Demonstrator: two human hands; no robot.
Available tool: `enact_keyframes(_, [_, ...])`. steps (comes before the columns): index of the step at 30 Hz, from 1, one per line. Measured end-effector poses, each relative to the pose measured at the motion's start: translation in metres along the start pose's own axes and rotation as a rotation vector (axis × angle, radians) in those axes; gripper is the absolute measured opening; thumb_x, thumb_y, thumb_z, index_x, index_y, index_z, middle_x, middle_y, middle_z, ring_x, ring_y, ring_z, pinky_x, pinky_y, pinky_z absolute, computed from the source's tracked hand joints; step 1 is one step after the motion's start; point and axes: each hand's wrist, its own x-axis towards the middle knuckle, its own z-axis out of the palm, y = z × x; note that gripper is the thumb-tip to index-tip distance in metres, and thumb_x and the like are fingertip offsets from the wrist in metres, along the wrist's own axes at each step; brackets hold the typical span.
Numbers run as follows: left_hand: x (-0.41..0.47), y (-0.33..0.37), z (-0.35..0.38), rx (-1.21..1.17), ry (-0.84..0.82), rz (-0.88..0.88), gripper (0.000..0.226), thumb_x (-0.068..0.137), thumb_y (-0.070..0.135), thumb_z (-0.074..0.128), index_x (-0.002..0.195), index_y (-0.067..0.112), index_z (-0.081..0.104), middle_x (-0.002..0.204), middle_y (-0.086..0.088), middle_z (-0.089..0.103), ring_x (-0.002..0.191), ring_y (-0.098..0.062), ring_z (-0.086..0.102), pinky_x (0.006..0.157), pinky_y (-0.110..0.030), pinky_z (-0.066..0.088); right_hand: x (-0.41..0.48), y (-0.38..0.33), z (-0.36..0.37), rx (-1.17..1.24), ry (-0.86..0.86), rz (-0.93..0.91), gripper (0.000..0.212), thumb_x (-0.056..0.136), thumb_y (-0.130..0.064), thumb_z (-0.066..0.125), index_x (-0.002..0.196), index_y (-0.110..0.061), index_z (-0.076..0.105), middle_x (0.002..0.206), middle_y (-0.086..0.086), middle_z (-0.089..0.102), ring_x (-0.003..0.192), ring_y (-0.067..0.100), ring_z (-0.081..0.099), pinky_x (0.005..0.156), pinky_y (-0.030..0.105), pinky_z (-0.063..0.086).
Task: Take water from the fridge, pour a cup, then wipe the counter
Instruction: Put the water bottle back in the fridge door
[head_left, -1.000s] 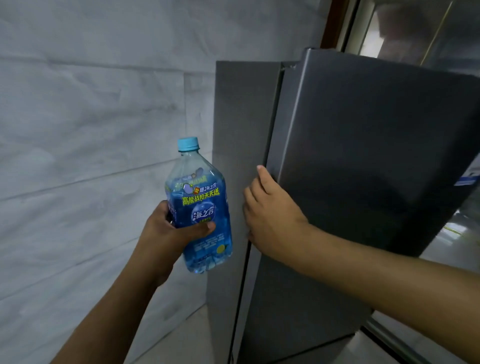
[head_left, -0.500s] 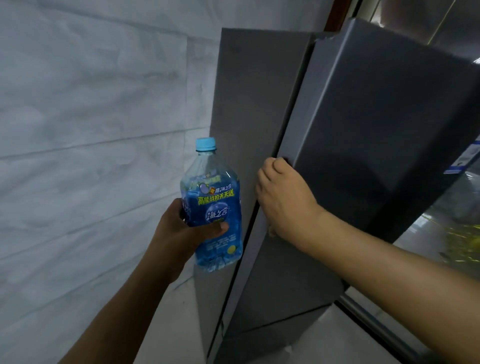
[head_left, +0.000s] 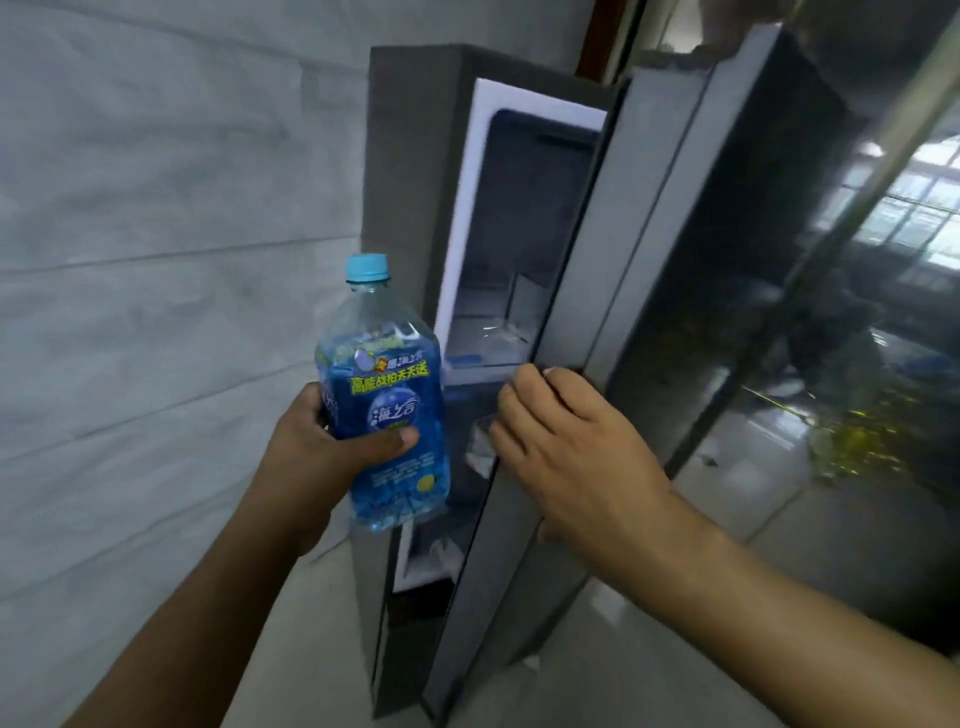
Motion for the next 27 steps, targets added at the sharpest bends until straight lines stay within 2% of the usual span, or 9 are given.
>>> enact_keyframes(3, [-0.023, -0.006, 0.03, 0.011, -0.018, 0.005, 0.08, 0.049, 0.017, 0.088, 0.123, 0.012, 0.06, 0.11, -0.005, 0.075, 0.094, -0.017, 0.075, 0.074, -0.032, 0.061, -0.058, 0.003, 0.01, 0.056, 0.012, 0.026, 0.073, 0.073, -0.034, 0.06, 0.139, -0.007, 0.05, 0.143, 0.02, 0.05, 0.137, 0.04, 0.039, 0.115, 0.049, 0.016])
enact_keyframes(7, [-0.055, -0.015, 0.064, 0.018, -0.06, 0.008, 0.088, 0.043, 0.015, 0.094, 0.124, 0.01, 0.06, 0.113, -0.009, 0.075, 0.101, -0.026, 0.074, 0.083, -0.041, 0.059, -0.131, 0.002, 0.021, 0.146, 0.079, 0.105, 0.061, 0.073, -0.012, 0.047, 0.134, -0.009, 0.058, 0.142, 0.019, 0.053, 0.139, 0.039, 0.041, 0.116, 0.048, 0.014])
enact_keyframes(13, [-0.096, -0.02, 0.105, 0.025, -0.121, 0.026, 0.081, 0.05, 0.012, 0.085, 0.127, 0.008, 0.058, 0.111, -0.008, 0.074, 0.094, -0.02, 0.075, 0.072, -0.029, 0.063, -0.204, 0.001, 0.031, 0.308, 0.036, 0.226, 0.072, 0.065, -0.021, 0.075, 0.134, -0.009, 0.056, 0.151, 0.02, 0.041, 0.149, 0.038, 0.017, 0.121, 0.054, 0.001])
enact_keyframes(15, [-0.104, -0.021, 0.116, 0.048, -0.157, 0.026, 0.084, 0.048, 0.012, 0.089, 0.126, 0.009, 0.059, 0.112, -0.009, 0.074, 0.096, -0.022, 0.075, 0.074, -0.031, 0.063, -0.22, 0.0, 0.03, 0.416, 0.037, 0.307, 0.062, 0.069, -0.033, 0.077, 0.125, -0.013, 0.059, 0.145, 0.016, 0.049, 0.147, 0.035, 0.022, 0.121, 0.055, 0.004])
enact_keyframes(18, [-0.109, -0.02, 0.129, 0.082, -0.196, 0.027, 0.095, 0.04, 0.014, 0.099, 0.127, 0.01, 0.059, 0.113, -0.01, 0.074, 0.1, -0.026, 0.074, 0.082, -0.039, 0.062, -0.239, 0.002, 0.031, 0.477, 0.022, 0.414, 0.05, 0.072, -0.034, 0.077, 0.116, -0.016, 0.061, 0.135, 0.013, 0.056, 0.143, 0.034, 0.03, 0.119, 0.057, 0.012])
enact_keyframes(20, [-0.111, -0.018, 0.137, 0.079, -0.211, 0.038, 0.094, 0.04, 0.02, 0.097, 0.126, 0.01, 0.06, 0.112, -0.009, 0.075, 0.099, -0.026, 0.075, 0.079, -0.037, 0.063, -0.248, 0.003, 0.031, 0.518, 0.012, 0.51, 0.042, 0.075, -0.038, 0.074, 0.11, -0.017, 0.063, 0.128, 0.011, 0.059, 0.139, 0.033, 0.035, 0.115, 0.056, 0.02])
enact_keyframes(23, [-0.113, -0.014, 0.147, 0.065, -0.236, 0.052, 0.09, 0.041, 0.02, 0.093, 0.124, 0.009, 0.061, 0.109, -0.008, 0.077, 0.096, -0.024, 0.076, 0.073, -0.032, 0.063, -0.253, 0.01, 0.021, 0.605, 0.051, 0.71, 0.037, 0.08, -0.05, 0.065, 0.101, -0.021, 0.067, 0.106, 0.004, 0.064, 0.121, 0.029, 0.048, 0.094, 0.046, 0.039])
enact_keyframes(25, [-0.111, -0.012, 0.149, 0.062, -0.238, 0.057, 0.091, 0.039, 0.023, 0.093, 0.123, 0.01, 0.061, 0.108, -0.007, 0.077, 0.095, -0.023, 0.076, 0.072, -0.031, 0.063, -0.25, 0.022, 0.011, 0.667, 0.147, 0.816, 0.038, 0.084, -0.053, 0.058, 0.1, -0.02, 0.067, 0.096, 0.002, 0.061, 0.103, 0.025, 0.052, 0.081, 0.04, 0.043])
enact_keyframes(27, [-0.107, -0.012, 0.15, 0.077, -0.247, 0.052, 0.094, 0.037, 0.029, 0.092, 0.123, 0.011, 0.061, 0.109, -0.007, 0.077, 0.095, -0.023, 0.076, 0.074, -0.032, 0.063, -0.239, 0.039, 0.002, 0.78, 0.267, 0.881, 0.039, 0.088, -0.051, 0.056, 0.107, -0.019, 0.064, 0.098, 0.003, 0.058, 0.098, 0.023, 0.052, 0.08, 0.038, 0.046])
